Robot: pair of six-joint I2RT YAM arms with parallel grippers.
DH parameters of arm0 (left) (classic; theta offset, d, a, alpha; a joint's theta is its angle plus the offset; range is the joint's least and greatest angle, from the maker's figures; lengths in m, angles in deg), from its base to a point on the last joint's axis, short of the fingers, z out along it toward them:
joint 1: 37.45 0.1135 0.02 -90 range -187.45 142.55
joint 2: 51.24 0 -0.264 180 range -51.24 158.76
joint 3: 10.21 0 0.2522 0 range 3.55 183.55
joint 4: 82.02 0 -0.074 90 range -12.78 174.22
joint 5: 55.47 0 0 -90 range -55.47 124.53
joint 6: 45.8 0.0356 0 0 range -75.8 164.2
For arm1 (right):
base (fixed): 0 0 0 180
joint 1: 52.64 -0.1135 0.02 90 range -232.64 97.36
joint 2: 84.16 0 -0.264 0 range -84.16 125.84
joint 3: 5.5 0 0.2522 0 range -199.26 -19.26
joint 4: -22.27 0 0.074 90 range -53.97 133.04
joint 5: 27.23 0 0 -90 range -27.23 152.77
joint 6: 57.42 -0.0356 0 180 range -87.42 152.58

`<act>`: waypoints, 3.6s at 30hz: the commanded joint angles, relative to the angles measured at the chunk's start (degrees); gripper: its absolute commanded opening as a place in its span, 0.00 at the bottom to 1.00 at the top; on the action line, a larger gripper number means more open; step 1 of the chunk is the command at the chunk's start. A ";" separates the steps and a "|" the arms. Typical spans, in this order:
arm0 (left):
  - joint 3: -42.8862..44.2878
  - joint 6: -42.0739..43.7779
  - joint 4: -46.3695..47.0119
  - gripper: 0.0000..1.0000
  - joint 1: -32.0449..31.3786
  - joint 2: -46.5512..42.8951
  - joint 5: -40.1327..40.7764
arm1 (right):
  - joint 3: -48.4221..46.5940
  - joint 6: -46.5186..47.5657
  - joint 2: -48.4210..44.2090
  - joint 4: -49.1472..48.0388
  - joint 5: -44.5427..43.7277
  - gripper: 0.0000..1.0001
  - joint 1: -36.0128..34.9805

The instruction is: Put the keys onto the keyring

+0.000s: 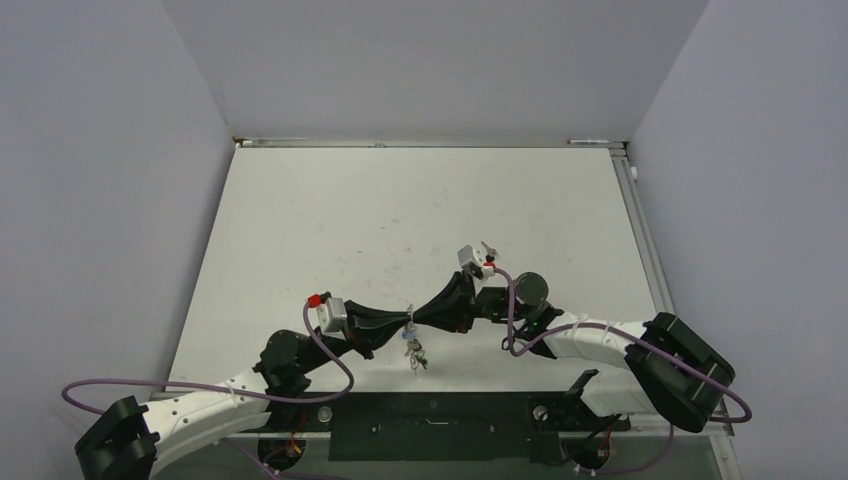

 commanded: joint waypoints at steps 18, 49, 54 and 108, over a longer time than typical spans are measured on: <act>18.41 7.70 -45.96 0.43 -1.05 -13.39 6.99 | -10.78 27.67 -13.61 41.17 -15.07 0.05 -8.19; 45.49 48.48 -83.62 0.49 9.94 9.96 -26.04 | -14.45 32.76 -14.73 52.01 -13.08 0.05 -9.10; 47.97 50.34 -85.80 0.42 9.51 15.05 -27.13 | -14.35 32.89 -14.92 51.94 -13.23 0.05 -9.20; 47.31 48.31 -82.93 0.14 6.07 24.28 -24.43 | -14.40 33.47 -14.31 52.35 -13.55 0.05 -9.72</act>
